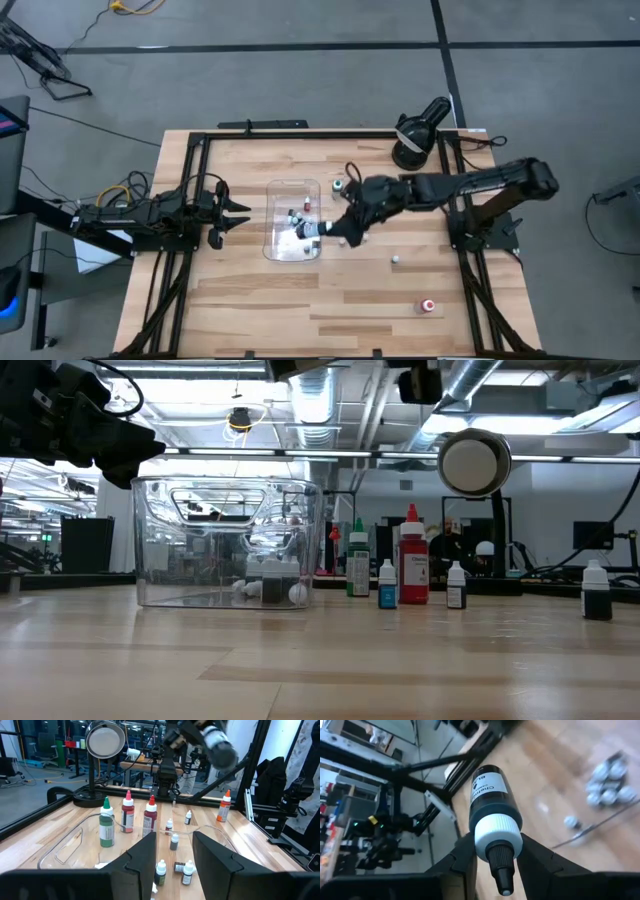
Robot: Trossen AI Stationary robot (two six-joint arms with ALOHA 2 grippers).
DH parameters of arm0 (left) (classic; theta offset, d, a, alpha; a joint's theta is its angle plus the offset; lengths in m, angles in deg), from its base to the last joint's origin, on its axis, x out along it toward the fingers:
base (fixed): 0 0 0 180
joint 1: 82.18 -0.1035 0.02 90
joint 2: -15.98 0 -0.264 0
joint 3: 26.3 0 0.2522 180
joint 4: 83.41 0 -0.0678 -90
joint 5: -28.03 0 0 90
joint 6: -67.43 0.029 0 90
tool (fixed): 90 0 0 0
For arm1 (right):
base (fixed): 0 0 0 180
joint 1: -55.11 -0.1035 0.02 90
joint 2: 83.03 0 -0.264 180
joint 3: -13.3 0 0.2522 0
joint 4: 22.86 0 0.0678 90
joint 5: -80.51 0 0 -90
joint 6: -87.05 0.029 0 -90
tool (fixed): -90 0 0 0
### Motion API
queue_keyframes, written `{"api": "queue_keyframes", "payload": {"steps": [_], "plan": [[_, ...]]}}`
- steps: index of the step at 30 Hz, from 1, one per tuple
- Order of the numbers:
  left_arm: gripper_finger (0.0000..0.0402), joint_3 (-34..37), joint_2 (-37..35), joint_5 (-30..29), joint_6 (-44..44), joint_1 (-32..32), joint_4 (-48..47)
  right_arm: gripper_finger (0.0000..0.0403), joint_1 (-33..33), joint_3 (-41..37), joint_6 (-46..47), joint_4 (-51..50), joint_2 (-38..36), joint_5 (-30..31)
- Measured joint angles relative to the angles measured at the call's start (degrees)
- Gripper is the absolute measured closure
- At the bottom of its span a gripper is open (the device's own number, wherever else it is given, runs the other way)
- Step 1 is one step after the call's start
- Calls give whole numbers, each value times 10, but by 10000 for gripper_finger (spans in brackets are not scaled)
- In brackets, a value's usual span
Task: Pick & Place food coloring
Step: Put the large dark blue food coloring bottle into the transparent bin
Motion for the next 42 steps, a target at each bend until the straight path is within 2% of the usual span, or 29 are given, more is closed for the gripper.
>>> {"api": "queue_keyframes", "payload": {"steps": [10, 16, 21, 32, 42], "plan": [[284, 0, 0, 0, 0, 0, 0, 300, 60, 19, -124, -15, -5, 1], [284, 0, 0, 0, 0, 0, 0, 300, 89, 69, -231, -110, 14, 23], [284, 0, 0, 0, 0, 0, 0, 300, 96, 147, -347, -196, 49, 64], [284, 0, 0, 0, 0, 0, 0, 300, 109, 363, -550, -384, 211, 96], [284, 0, 0, 0, 0, 0, 0, 300, 124, 584, -616, -602, 390, 95]]}}
